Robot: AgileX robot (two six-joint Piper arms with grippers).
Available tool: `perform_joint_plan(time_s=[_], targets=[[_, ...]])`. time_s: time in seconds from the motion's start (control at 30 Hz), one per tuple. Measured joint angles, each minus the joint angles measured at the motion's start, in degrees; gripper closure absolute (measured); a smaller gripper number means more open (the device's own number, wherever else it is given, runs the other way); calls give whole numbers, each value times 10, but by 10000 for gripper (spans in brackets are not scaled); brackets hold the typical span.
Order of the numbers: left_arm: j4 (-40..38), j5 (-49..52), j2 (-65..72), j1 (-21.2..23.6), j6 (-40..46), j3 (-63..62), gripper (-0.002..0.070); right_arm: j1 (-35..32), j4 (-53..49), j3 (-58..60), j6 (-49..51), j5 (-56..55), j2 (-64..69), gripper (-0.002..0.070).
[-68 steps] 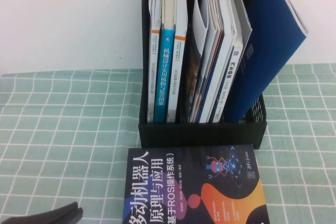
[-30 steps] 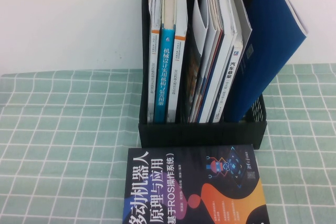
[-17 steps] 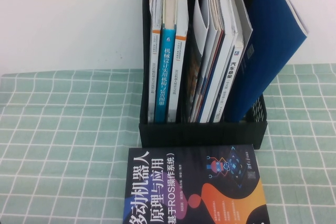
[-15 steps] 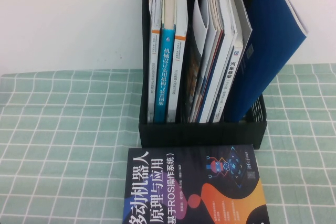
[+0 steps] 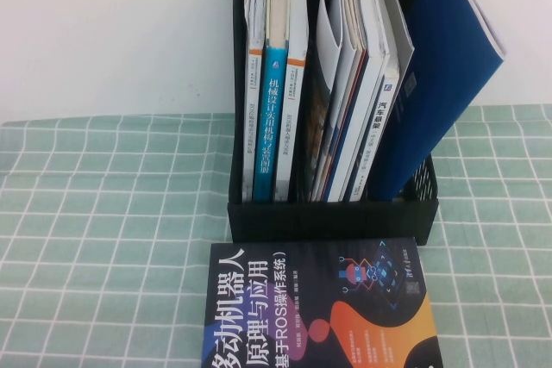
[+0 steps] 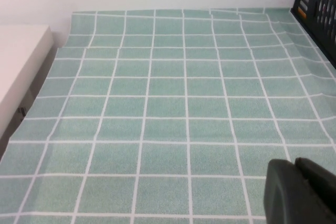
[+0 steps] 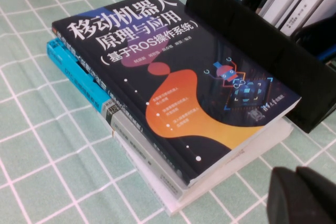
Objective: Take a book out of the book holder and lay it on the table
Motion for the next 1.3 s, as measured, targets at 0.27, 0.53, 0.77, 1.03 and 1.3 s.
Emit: perform_joint_plan(time_s=[0.27,0.53,0.77,1.03,1.3], targets=[[-5,0,0,0,1,0,678,0,0,0,0,0,0,678],[-7,0,0,0,1,0,678,0,0,0,1,0,0,678],[-7,0,0,0,1,0,676,0,0,0,1,0,0,678],[-7,1,0,0,1,0,676,-46,-29,39,2,-44,-15,678],[-8,1,0,0,1,0,676,-261,-30,109,2,-98,-153,678]])
